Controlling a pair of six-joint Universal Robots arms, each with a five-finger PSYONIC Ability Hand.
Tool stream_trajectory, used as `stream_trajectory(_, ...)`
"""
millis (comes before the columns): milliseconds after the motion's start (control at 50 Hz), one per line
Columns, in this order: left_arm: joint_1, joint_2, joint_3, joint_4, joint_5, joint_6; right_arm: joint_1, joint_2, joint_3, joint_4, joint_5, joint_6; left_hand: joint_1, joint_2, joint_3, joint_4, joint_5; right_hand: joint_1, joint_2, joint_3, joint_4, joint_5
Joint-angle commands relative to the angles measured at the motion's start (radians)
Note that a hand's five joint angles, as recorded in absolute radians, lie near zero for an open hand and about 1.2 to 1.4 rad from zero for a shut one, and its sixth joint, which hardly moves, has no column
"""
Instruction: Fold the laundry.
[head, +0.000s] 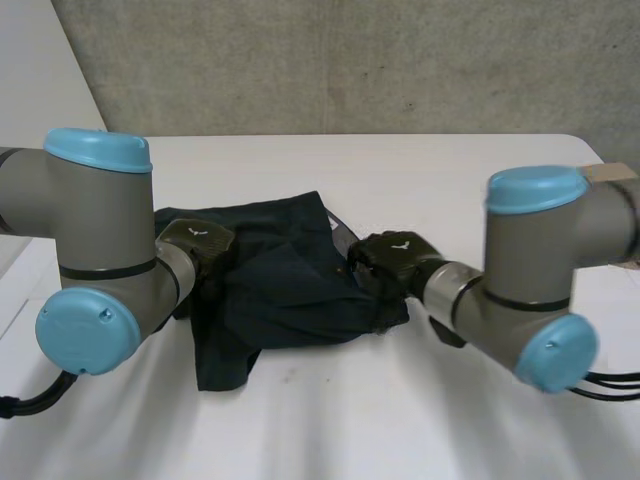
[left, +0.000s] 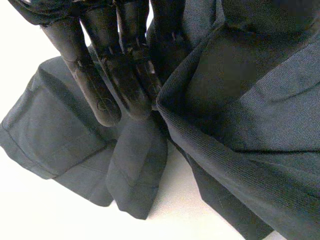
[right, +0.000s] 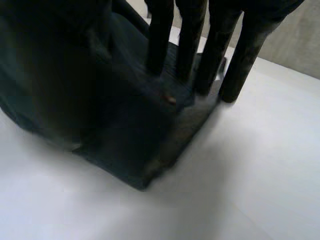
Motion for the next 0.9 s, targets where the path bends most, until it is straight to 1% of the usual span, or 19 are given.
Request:
stream_trajectory(20, -0.001, 0.019, 0.012, -0.002, 0.001, 0.001, 0.049, 0.076, -0.113, -0.006, 0.007, 0.026, 0.255, 0.198, 0.205, 0.198, 0.242, 0.856, 0.764, 0.787, 0.788, 0.798)
stream_trajectory(60, -0.003, 0.028, 0.023, -0.008, 0.003, 0.007, 0.049, 0.056, -0.123, -0.004, -0.002, 0.024, 0.255, 0.198, 0.205, 0.198, 0.242, 0.856, 0.764, 0.787, 0.788, 0.798)
stream_trajectory(120, -0.027, 0.091, 0.072, -0.043, 0.006, 0.016, 0.049, -0.051, -0.145, 0.002, -0.009, -0.009, 0.255, 0.198, 0.205, 0.198, 0.242, 0.856, 0.764, 0.787, 0.788, 0.798)
stream_trajectory(140, -0.032, 0.102, 0.079, -0.052, 0.006, 0.018, 0.046, -0.126, -0.153, 0.011, -0.01, -0.053, 0.255, 0.198, 0.205, 0.198, 0.242, 0.856, 0.764, 0.787, 0.788, 0.798)
stream_trajectory(180, -0.05, 0.146, 0.121, -0.097, 0.009, 0.018, 0.037, -0.2, -0.162, 0.029, -0.009, -0.112, 0.255, 0.198, 0.205, 0.198, 0.242, 0.856, 0.764, 0.787, 0.788, 0.798)
stream_trajectory(200, -0.056, 0.16, 0.136, -0.115, 0.012, 0.019, 0.022, -0.265, -0.166, 0.064, -0.009, -0.182, 0.255, 0.198, 0.205, 0.198, 0.242, 0.856, 0.764, 0.787, 0.788, 0.798)
stream_trajectory(260, -0.09, 0.225, 0.19, -0.198, 0.02, 0.033, 0.0, -0.349, -0.179, 0.143, -0.006, -0.306, 0.255, 0.198, 0.205, 0.198, 0.242, 0.856, 0.764, 0.787, 0.788, 0.798)
stream_trajectory(280, -0.102, 0.244, 0.205, -0.219, 0.02, 0.044, -0.006, -0.394, -0.195, 0.207, 0.0, -0.395, 0.255, 0.198, 0.205, 0.198, 0.242, 0.856, 0.764, 0.787, 0.788, 0.798)
stream_trajectory(360, -0.144, 0.326, 0.241, -0.272, 0.021, 0.117, -0.011, -0.465, -0.228, 0.336, 0.025, -0.54, 0.255, 0.198, 0.205, 0.198, 0.242, 0.856, 0.764, 0.787, 0.788, 0.798)
stream_trajectory(440, -0.173, 0.37, 0.233, -0.281, 0.037, 0.235, -0.009, -0.508, -0.231, 0.445, 0.047, -0.58, 0.255, 0.198, 0.205, 0.198, 0.242, 0.856, 0.764, 0.787, 0.788, 0.798)
stream_trajectory(500, -0.181, 0.366, 0.224, -0.281, 0.044, 0.269, 0.0, -0.502, -0.208, 0.511, 0.044, -0.585, 0.255, 0.198, 0.205, 0.198, 0.242, 0.856, 0.764, 0.787, 0.788, 0.798)
stream_trajectory(600, -0.185, 0.314, 0.192, -0.279, 0.048, 0.291, 0.0, -0.466, -0.147, 0.554, 0.039, -0.6, 0.255, 0.198, 0.205, 0.198, 0.242, 0.856, 0.764, 0.787, 0.788, 0.798)
stream_trajectory(680, -0.176, 0.174, 0.211, -0.267, 0.043, 0.294, -0.001, -0.358, -0.151, 0.549, 0.045, -0.603, 0.255, 0.198, 0.205, 0.198, 0.242, 0.856, 0.764, 0.787, 0.788, 0.798)
stream_trajectory(720, -0.175, 0.084, 0.256, -0.246, 0.034, 0.294, 0.0, -0.273, -0.197, 0.539, 0.047, -0.591, 0.255, 0.198, 0.205, 0.198, 0.242, 0.856, 0.764, 0.787, 0.788, 0.798)
stream_trajectory(760, -0.173, 0.024, 0.3, -0.23, 0.026, 0.294, 0.0, -0.214, -0.24, 0.52, 0.05, -0.585, 0.255, 0.198, 0.205, 0.198, 0.242, 0.856, 0.764, 0.787, 0.788, 0.798)
stream_trajectory(780, -0.173, -0.005, 0.325, -0.221, 0.02, 0.294, 0.0, -0.161, -0.281, 0.49, 0.06, -0.574, 0.255, 0.198, 0.205, 0.198, 0.242, 0.856, 0.764, 0.787, 0.788, 0.798)
stream_trajectory(840, -0.155, -0.099, 0.457, -0.192, -0.006, 0.296, 0.0, -0.102, -0.347, 0.419, 0.08, -0.526, 0.255, 0.198, 0.205, 0.198, 0.242, 0.856, 0.764, 0.787, 0.788, 0.798)
stream_trajectory(860, -0.149, -0.119, 0.495, -0.184, -0.015, 0.296, 0.0, -0.079, -0.394, 0.357, 0.094, -0.484, 0.255, 0.198, 0.205, 0.198, 0.242, 0.856, 0.764, 0.787, 0.788, 0.798)
stream_trajectory(900, -0.139, -0.16, 0.627, -0.161, -0.048, 0.296, 0.0, -0.064, -0.45, 0.289, 0.106, -0.448, 0.255, 0.198, 0.205, 0.198, 0.242, 0.856, 0.764, 0.787, 0.788, 0.798)
